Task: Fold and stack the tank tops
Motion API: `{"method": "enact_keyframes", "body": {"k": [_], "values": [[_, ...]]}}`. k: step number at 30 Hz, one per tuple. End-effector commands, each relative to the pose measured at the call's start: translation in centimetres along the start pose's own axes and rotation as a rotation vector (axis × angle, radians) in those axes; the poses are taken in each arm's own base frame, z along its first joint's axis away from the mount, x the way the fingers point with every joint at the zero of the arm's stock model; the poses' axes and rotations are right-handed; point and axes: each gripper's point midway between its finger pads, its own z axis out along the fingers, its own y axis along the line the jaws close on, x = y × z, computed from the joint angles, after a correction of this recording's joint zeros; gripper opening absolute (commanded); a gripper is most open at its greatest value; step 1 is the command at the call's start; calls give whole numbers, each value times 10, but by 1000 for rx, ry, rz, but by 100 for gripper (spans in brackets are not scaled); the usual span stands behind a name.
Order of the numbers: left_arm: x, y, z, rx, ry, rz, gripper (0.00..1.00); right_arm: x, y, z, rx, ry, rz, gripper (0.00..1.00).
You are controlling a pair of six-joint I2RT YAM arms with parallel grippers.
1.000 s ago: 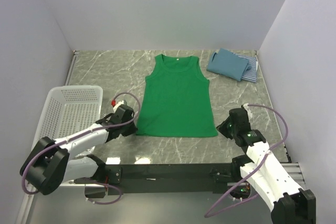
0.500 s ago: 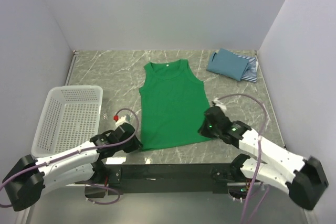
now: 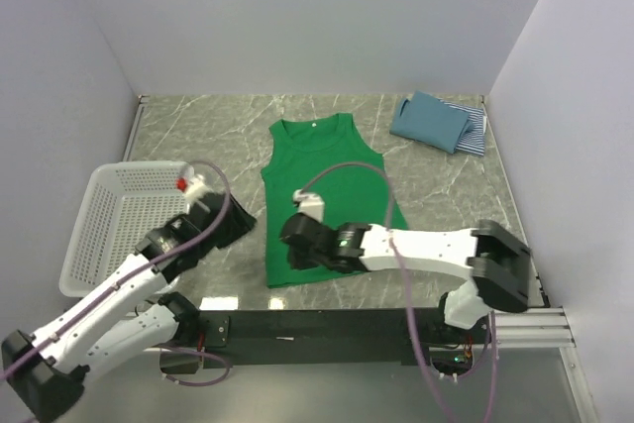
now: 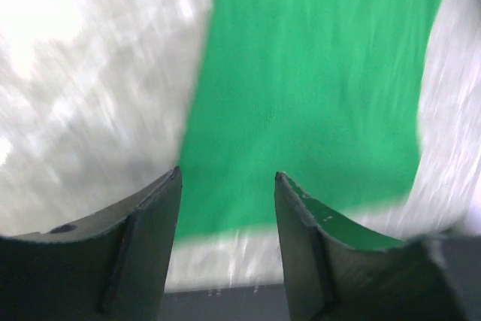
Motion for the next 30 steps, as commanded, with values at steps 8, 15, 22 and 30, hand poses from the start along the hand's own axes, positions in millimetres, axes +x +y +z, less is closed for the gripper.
{"method": "enact_keyframes", "body": {"k": [8,15,22,30], "values": [[-138,10,25,-30,-135,-53,50,39,73,44,28,50,-153,27],[-148,8,37,-1,-123,-51,49,52,75,55,109,56,-213,30],[-140,3,50,44,-79,-65,47,54,75,65,155,54,-263,37],[-131,6,62,48,-51,-77,48,70,60,82,210,90,-290,36]]}}
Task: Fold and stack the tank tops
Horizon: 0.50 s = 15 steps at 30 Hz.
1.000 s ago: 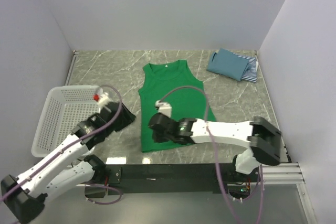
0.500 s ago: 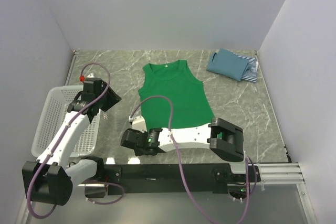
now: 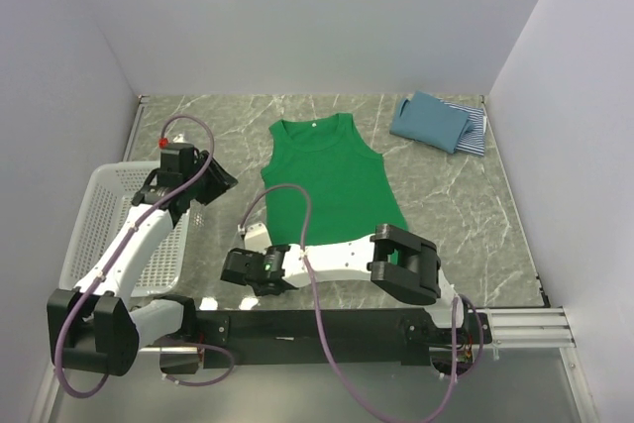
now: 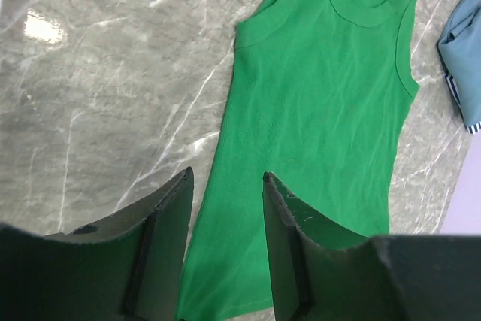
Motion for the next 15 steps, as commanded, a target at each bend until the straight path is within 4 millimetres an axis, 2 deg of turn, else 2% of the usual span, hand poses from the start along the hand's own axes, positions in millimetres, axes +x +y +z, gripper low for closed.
{"method": "enact_keyframes", "body": {"k": [1,3,4,6,7,8,9,10,11,12,13,14,15], "values": [[1,-7,6,60,-4,3,48,-3,-2,1,22,-26,-9,30],[6,-7,11,73,17,-6,48,-1,-3,1,19,-23,-11,21],[9,-7,14,83,21,-10,48,-1,-4,0,19,-25,-8,12],[15,-7,20,99,44,-25,49,5,-14,-1,32,-17,-15,5],[24,-5,23,108,68,-30,50,0,-13,-10,9,-34,1,0],[22,-10,26,135,54,-30,52,8,-24,-9,18,-24,-10,0],[30,-11,30,133,71,-32,52,10,-25,-14,-6,-21,-5,0],[33,-9,35,116,70,-30,54,-1,-17,-30,-77,-56,22,0],[36,-9,38,106,72,-24,54,10,-27,-29,-86,-42,16,0],[48,-9,46,87,103,-19,54,11,-27,-35,-117,-45,24,0],[46,-8,51,63,90,-16,53,3,-18,-49,-195,-61,55,0],[50,-9,55,49,97,-21,52,12,-26,-48,-204,-47,56,0],[54,-4,64,22,108,-26,51,11,-22,-53,-243,-54,72,0]]}}
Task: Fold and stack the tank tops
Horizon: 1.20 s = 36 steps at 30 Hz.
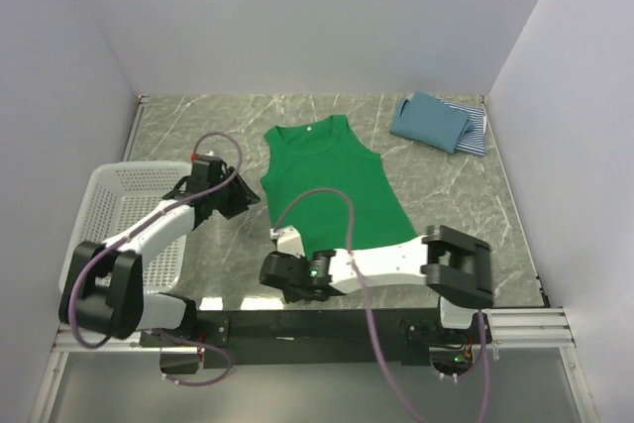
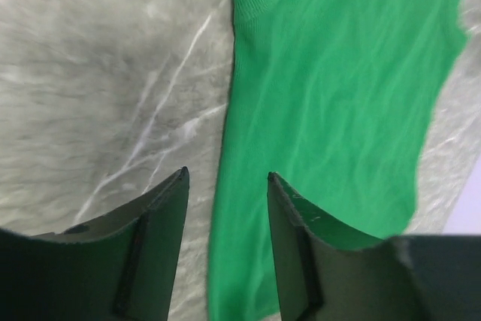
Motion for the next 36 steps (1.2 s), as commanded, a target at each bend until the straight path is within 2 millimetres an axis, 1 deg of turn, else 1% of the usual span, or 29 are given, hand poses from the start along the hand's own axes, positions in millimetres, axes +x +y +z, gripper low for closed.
{"method": "enact_keyframes", "body": {"k": [1,2,3,4,5,6,7,9,11,12,14,15,19,23,25,26,27,30,31,33,34,35,36], "values": [[-9,-13,17,4,-44,-11,48,-20,29,-33,-213,-61,86,0],[-8,-13,21,-13,-56,-16,47,-16,23,-32,-214,-54,91,0],[-4,-9,28,-31,-46,-16,46,-17,24,-33,-224,-58,103,0],[-6,-12,31,-29,-52,-16,45,-18,23,-36,-233,-63,111,0],[-5,-11,35,-41,-55,-17,45,-16,20,-35,-229,-60,112,0],[-3,-6,42,-65,-46,-18,44,-17,19,-36,-231,-61,118,0],[-8,-9,45,-63,-60,-20,44,-17,19,-37,-236,-62,121,0],[-7,-8,54,-66,-52,-21,44,-15,19,-37,-239,-55,126,0],[-11,-13,59,-52,-61,-21,44,-13,19,-37,-244,-51,131,0],[-9,-12,64,-49,-50,-17,44,-13,18,-37,-244,-50,133,0],[-11,-14,69,-48,-57,-20,43,-11,16,-37,-243,-47,135,0],[-9,-10,73,-61,-48,-20,43,-10,16,-37,-242,-43,135,0],[-11,-8,82,-82,-45,-22,42,-6,15,-38,-256,-38,145,0],[-11,-4,91,-107,-37,-20,41,-1,10,-37,-250,-30,151,0],[-10,-1,94,-120,-31,-19,36,-1,9,-39,-254,-32,157,0],[-9,0,95,-127,-25,-23,35,2,7,-38,-251,-29,154,0],[-9,1,97,-133,-20,-22,34,1,7,-40,-256,-34,159,0],[-6,5,101,-151,-5,-18,27,0,5,-41,-253,-38,163,0],[-6,8,101,-163,-3,-19,23,2,5,-41,-256,-35,163,0],[-9,16,102,-209,-25,-16,19,2,7,-43,-269,-32,162,0],[-12,16,101,-218,-34,-15,15,1,9,-44,-275,-30,163,0],[-13,19,99,-237,-36,-10,14,3,11,-44,-289,-19,157,0],[-18,21,97,-260,-58,-7,13,2,14,-45,-302,-19,156,0]]}}
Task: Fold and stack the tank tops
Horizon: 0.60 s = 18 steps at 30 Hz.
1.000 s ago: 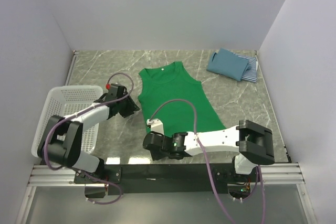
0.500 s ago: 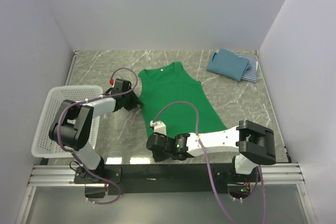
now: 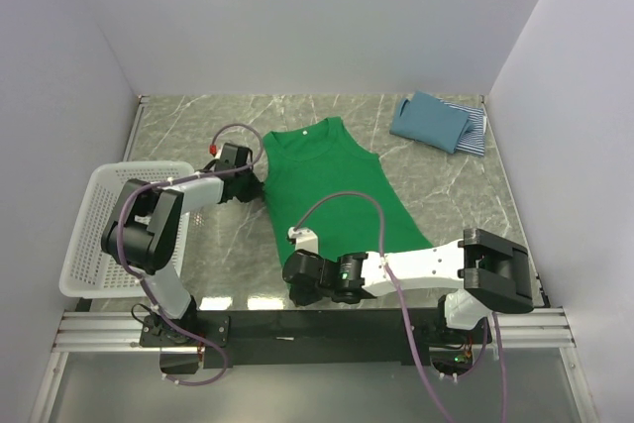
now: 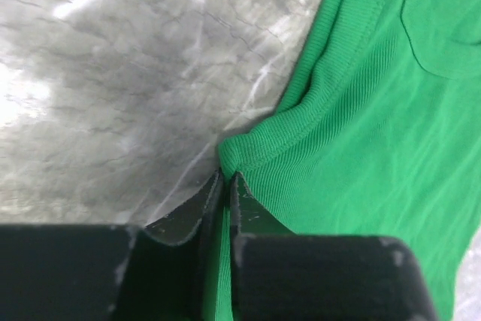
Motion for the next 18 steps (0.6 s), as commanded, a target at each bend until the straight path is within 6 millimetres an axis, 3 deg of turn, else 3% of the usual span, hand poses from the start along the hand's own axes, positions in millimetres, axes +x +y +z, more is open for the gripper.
{"method": "enact_keyframes", "body": {"k": [1,12,14,18], "values": [[-11,22,-1,-139,-56,23,10,-6,19,-9,-80,-10,17,0],[-50,72,-36,-330,-168,-57,4,5,95,9,-264,104,-15,0],[-59,71,-45,-311,-195,-84,1,2,107,6,-294,107,-21,0],[-71,56,-56,-248,-218,-75,1,-11,105,-1,-272,73,-29,0]]}}
